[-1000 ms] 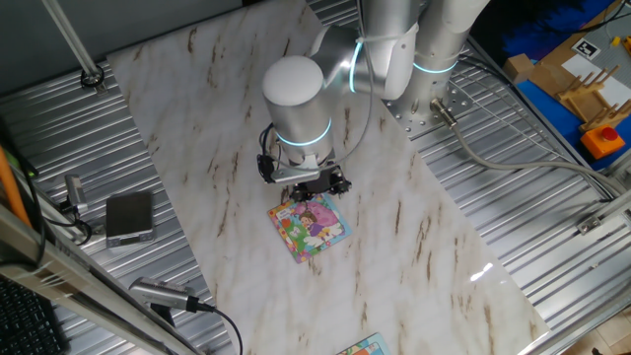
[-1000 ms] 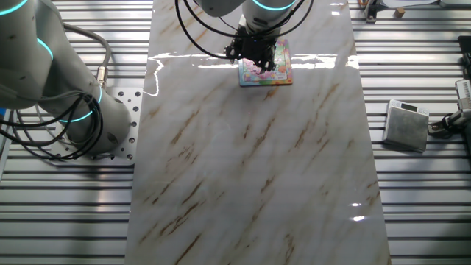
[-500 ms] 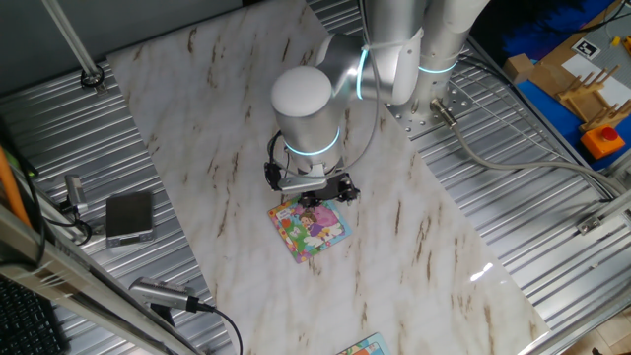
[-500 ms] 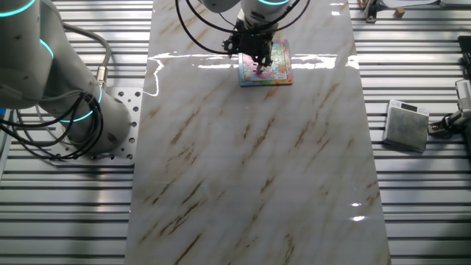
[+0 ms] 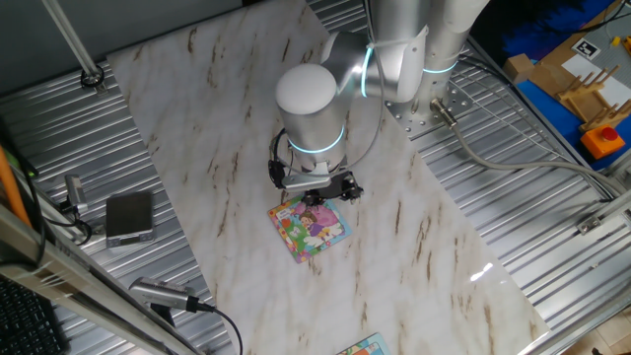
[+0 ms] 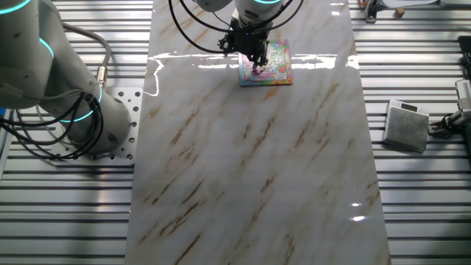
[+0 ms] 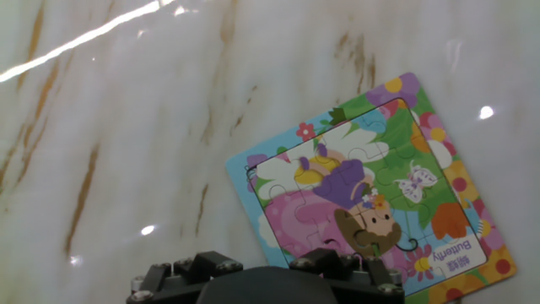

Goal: Assemble one piece of a puzzle

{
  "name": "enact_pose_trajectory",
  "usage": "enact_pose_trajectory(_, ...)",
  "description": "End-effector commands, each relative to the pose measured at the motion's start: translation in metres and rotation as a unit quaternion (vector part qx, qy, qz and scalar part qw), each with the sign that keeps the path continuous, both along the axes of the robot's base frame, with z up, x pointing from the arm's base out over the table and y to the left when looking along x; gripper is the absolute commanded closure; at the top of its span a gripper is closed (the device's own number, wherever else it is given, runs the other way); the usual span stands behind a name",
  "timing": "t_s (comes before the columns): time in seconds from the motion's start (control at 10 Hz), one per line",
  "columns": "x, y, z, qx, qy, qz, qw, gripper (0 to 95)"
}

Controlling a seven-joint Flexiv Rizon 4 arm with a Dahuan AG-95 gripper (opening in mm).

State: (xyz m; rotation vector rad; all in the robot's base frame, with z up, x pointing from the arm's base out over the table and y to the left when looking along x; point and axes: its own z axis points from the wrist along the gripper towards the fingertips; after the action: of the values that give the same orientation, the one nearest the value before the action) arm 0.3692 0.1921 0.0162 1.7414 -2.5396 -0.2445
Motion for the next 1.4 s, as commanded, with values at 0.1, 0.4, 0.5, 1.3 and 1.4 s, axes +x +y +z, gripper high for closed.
enact_pose_trajectory(0.1, -0.0022, -0.0002, -0.0014, 0.0, -0.001, -0.001, 1.0, 19.0)
enact_pose_trajectory(0.4, -0.0073, 0.0007, -0.0032, -0.001, -0.002, -0.002, 1.0, 19.0)
enact_pose_trajectory(0.5, -0.0089, 0.0011, -0.0041, -0.001, -0.003, -0.001, 1.0, 19.0)
enact_pose_trajectory(1.3, -0.0079, 0.0036, -0.0053, -0.006, -0.006, 0.005, 0.9999, 19.0)
enact_pose_trajectory(1.4, -0.0073, 0.0037, -0.0054, -0.008, -0.007, 0.007, 0.9999, 19.0)
